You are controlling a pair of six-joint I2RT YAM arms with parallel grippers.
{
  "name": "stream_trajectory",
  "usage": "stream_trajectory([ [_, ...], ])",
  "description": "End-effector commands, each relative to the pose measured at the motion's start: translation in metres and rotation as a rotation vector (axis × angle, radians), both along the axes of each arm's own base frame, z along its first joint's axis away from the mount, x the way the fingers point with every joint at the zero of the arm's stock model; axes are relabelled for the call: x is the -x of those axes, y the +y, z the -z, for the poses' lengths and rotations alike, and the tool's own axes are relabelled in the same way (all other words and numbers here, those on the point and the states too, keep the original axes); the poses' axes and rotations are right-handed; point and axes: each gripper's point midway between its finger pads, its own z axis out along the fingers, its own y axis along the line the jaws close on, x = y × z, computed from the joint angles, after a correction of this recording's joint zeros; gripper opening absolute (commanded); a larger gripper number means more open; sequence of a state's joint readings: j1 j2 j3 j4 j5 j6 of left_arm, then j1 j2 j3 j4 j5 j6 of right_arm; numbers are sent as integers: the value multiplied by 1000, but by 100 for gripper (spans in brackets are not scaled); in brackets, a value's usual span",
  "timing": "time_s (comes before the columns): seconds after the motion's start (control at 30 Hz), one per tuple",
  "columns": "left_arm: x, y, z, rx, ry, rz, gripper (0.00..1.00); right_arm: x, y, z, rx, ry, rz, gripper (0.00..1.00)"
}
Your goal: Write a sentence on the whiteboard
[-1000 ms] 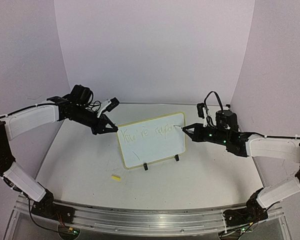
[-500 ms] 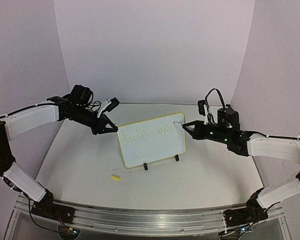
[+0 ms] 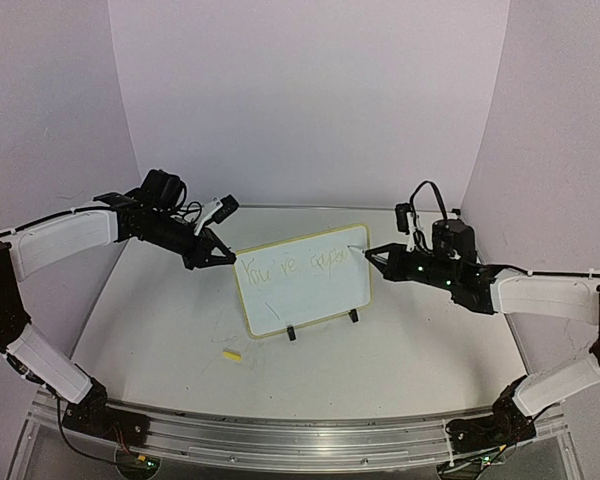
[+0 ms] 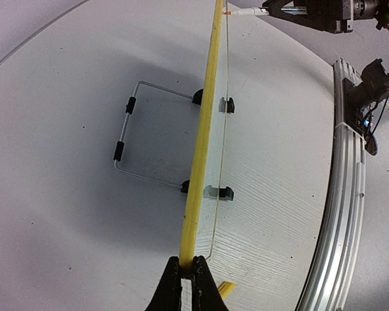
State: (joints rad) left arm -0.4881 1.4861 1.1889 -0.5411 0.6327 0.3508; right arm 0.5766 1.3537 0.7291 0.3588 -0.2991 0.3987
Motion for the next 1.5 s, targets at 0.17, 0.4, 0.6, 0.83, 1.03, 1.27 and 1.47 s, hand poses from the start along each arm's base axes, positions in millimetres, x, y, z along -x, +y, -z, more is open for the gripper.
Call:
stream_trajectory([
  [0.17,-4,1,6,-38,-28,11,0,6,-10,25,-5,50,34,0],
  [0.4,-3,1,8,-40,-25,13,0,2,-8,7,-21,7,36,0],
  [0.6,-4,1,7,-38,-26,12,0,-4,-5,-11,-40,-33,35,0],
  [0.83,-4,1,6,-37,-27,12,0,-5,-2,-21,-52,-53,28,0],
  [1.03,-3,1,6,-38,-29,12,0,-8,-7,-10,-35,-29,60,0],
  [1.27,-3,1,6,-38,-30,12,0,-7,-22,-6,-6,-20,128,0],
  [1.47,-3,1,5,-37,-30,12,0,-5,-21,6,16,14,119,0],
])
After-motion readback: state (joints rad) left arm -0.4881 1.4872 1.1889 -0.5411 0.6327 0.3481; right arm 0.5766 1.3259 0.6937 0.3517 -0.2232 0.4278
